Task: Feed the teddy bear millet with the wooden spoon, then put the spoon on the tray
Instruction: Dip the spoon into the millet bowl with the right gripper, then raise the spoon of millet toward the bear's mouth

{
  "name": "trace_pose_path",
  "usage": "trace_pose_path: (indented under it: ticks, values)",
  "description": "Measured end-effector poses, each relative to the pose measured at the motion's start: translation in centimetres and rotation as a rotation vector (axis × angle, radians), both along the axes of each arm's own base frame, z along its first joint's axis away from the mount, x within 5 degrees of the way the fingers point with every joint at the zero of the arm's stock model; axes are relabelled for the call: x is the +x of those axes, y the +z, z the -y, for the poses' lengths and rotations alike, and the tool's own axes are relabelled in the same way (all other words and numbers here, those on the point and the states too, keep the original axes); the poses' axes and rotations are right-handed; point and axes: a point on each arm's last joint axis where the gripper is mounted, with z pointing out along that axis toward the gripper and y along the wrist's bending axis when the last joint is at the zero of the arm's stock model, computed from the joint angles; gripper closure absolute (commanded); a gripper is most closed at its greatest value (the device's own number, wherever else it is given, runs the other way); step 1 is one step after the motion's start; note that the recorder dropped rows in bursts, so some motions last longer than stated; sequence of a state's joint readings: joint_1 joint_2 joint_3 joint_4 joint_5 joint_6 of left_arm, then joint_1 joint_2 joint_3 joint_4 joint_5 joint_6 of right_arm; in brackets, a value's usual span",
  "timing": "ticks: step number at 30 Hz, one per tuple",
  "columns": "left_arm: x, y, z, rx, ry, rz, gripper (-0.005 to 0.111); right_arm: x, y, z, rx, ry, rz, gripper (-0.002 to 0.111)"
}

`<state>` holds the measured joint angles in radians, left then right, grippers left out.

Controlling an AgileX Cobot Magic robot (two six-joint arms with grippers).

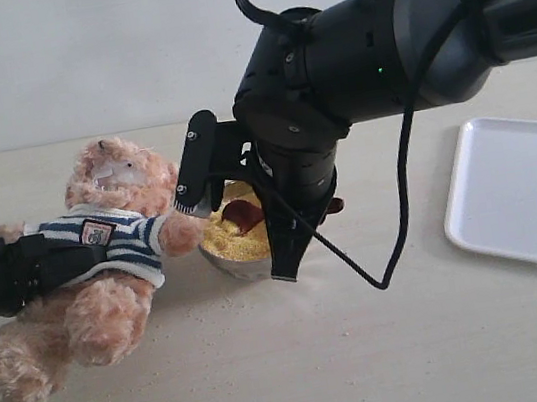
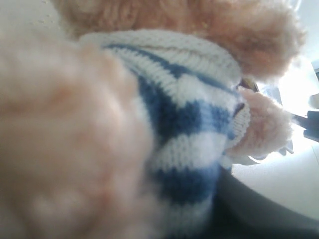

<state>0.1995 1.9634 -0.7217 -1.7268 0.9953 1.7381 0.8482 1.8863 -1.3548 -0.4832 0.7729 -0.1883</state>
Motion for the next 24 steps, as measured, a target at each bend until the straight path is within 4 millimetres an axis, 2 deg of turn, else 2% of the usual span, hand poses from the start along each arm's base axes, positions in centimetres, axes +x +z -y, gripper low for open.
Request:
trace_pose_path:
  ticks: [7,10,13,17,24]
  values:
    - [-0.1,-1.2,0.0,-0.012,-0.002,-0.039,0.102,-0.2,0.0,-0.2,0.046,-0.027,-0.031,0.108]
    - [-0.2,-2.0,0.2,-0.043,-0.013,-0.058,0.102,0.1,0.7,0.2,0.108,-0.058,-0.039,0.108]
    - [-0.3,-2.4,0.3,-0.061,-0.029,-0.056,0.102,0.7,2.1,1.5,0.160,-0.107,-0.036,0.108]
    - [-0.3,-2.5,0.4,-0.064,-0.044,-0.039,0.102,1.0,3.5,2.8,0.194,-0.134,-0.046,0.108]
    - [-0.4,-1.8,0.8,-0.110,-0.091,0.029,0.102,0.5,3.7,3.0,0.205,-0.143,-0.096,0.108]
